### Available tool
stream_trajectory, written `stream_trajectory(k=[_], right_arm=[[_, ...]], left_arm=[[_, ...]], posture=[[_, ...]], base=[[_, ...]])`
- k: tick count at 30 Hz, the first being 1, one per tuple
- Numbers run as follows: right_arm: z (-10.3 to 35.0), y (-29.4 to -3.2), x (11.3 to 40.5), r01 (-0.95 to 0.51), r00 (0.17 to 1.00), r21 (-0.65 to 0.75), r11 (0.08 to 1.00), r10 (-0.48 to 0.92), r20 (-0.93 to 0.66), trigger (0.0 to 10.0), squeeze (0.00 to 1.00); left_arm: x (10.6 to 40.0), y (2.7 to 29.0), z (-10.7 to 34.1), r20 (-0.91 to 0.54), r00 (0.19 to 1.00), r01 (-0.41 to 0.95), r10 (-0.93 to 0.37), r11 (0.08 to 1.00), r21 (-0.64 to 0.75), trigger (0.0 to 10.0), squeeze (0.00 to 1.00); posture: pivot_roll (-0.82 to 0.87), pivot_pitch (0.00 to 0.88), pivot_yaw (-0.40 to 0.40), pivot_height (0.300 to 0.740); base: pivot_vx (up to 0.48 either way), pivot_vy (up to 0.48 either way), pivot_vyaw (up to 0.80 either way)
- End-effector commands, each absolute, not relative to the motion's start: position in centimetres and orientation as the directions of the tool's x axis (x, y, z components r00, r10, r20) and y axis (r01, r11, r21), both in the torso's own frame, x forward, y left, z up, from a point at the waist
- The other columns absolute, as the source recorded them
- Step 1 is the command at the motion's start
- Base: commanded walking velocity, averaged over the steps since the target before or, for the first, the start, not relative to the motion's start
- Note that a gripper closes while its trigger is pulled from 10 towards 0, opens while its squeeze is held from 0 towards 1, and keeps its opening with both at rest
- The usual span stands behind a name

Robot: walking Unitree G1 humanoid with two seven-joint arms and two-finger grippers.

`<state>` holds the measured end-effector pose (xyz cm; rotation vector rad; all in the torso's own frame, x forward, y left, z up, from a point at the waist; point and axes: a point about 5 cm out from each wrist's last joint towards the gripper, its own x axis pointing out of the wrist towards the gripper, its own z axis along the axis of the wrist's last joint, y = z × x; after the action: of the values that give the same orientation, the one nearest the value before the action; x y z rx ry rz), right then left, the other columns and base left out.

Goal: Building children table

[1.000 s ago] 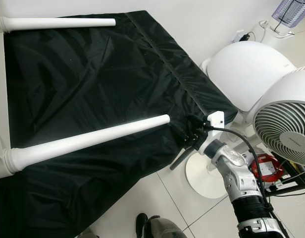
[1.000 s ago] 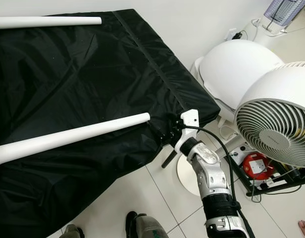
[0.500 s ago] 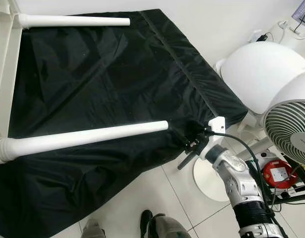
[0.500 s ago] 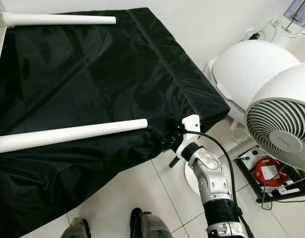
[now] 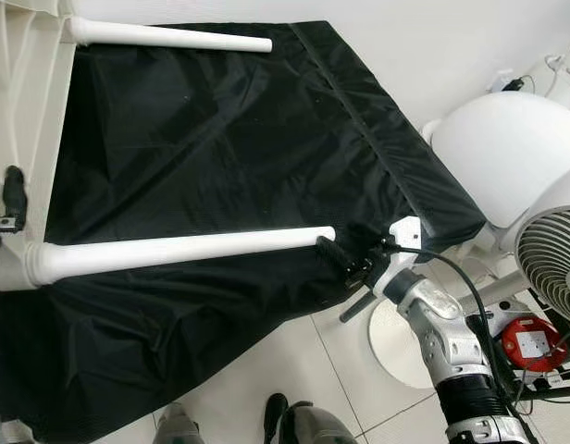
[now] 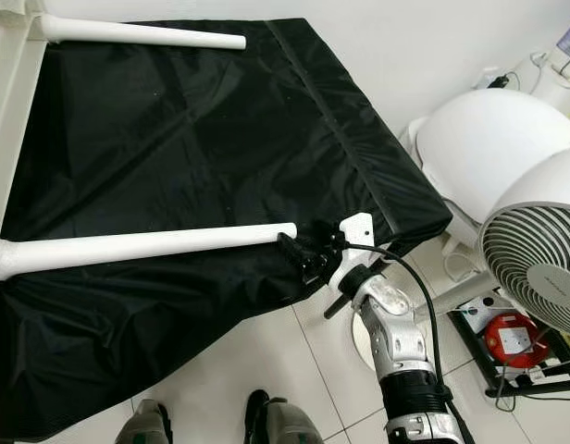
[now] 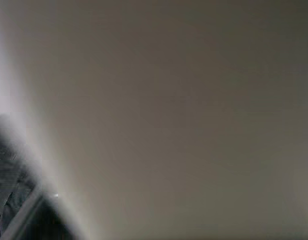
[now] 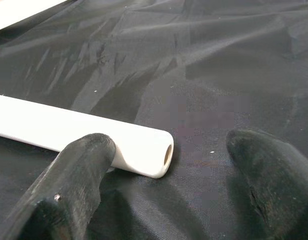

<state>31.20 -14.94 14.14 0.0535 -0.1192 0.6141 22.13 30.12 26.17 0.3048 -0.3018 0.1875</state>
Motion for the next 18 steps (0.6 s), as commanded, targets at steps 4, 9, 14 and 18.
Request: stream_trajectory(k=[4,9,14,18], right_arm=[[13.75,-15.25,31.29,-0.576,0.813,0.014,0.817,0.571,0.11,10.0,0.0],[13.84,-15.09,31.45,-0.576,0.813,0.014,0.817,0.571,0.114,10.0,0.0],[13.83,-14.81,31.54,-0.581,0.81,0.018,0.814,0.575,0.116,10.0,0.0],[13.85,-14.76,31.57,-0.582,0.809,0.018,0.813,0.576,0.117,10.0,0.0]], left_arm=[[21.02,30.43,26.65,0.291,0.957,-0.132,0.014,0.912,0.388,10.0,0.0],[20.61,30.57,26.22,0.27,0.963,-0.149,0.023,0.876,0.458,10.0,0.0],[20.91,30.35,26.21,0.273,0.962,-0.147,0.03,0.895,0.421,10.0,0.0],[21.02,30.43,26.29,0.28,0.959,-0.158,0.042,0.9,0.407,10.0,0.0]], posture=[[0.2,0.185,-0.116,0.74],[0.2,0.186,-0.124,0.74],[0.2,0.189,-0.132,0.74],[0.2,0.189,-0.132,0.74]], base=[[0.0,0.0,0.0],[0.0,0.0,0.0],[0.0,0.0,0.0],[0.0,0.0,0.0]])
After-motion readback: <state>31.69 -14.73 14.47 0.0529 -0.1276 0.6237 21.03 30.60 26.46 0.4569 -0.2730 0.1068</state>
